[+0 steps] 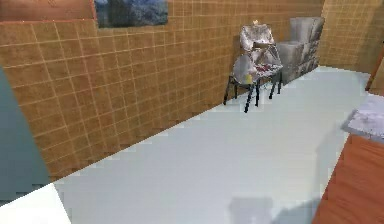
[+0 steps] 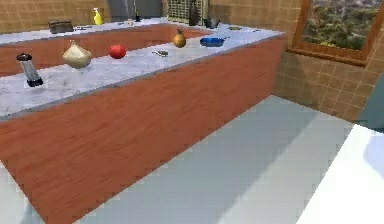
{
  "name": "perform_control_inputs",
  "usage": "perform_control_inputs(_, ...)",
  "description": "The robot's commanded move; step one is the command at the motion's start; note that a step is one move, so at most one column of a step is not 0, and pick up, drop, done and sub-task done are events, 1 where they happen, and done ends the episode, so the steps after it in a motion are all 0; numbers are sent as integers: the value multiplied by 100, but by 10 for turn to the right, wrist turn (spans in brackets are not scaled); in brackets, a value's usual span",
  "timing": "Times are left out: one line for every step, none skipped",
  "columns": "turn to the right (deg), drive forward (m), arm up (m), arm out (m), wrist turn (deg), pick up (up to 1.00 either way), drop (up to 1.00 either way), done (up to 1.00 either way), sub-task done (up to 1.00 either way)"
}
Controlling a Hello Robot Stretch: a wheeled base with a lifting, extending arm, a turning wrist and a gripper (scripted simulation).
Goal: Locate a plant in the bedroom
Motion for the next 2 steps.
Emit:
perform_control_inputs(-450, 0, 0, 0, 0, 0, 0, 0, 0)
perform_control_inputs(-150, 0, 0, 0, 0, 0, 0, 0, 0)
